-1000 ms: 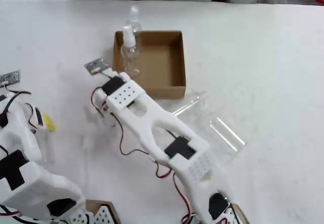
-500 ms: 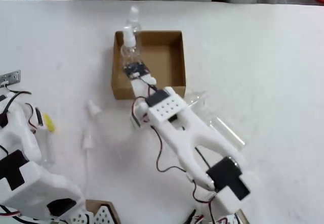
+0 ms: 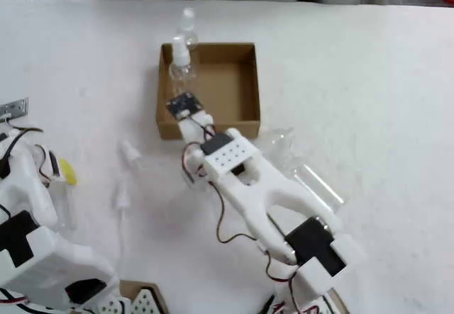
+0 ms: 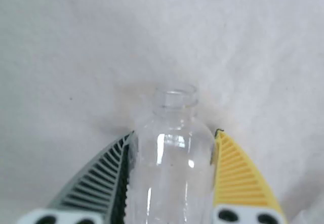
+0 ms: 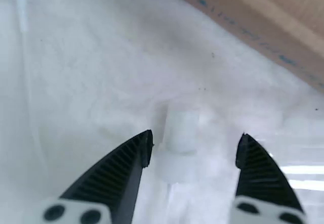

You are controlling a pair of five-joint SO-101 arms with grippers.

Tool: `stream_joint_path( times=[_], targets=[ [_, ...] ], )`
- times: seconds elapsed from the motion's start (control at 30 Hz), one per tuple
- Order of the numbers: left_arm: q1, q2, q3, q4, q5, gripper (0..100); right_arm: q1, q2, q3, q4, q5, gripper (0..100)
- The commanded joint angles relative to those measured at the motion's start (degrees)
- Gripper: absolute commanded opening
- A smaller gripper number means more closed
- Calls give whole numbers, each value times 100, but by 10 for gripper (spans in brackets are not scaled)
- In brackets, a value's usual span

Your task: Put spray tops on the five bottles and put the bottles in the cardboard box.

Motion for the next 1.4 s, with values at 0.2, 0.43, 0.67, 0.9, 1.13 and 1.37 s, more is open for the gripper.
stream_joint_path(
  times=[0.2,0.43,0.67,0.9,1.13,1.37],
  targets=[
    [75,84,62,-167,-53,79,-31,-48,-527,646,79,244],
    [75,84,62,-167,-53,79,-57,-48,-457,646,79,179],
    [75,84,62,-167,-53,79,-242,-40,-422,646,580,106],
    [75,84,62,-167,-62,79,-251,127,-325,646,651,187],
    [75,84,62,-167,-62,79,-251,567,-343,330,607,166],
    [66,84,62,-167,-62,79,-251,637,-343,286,651,163]
  ],
)
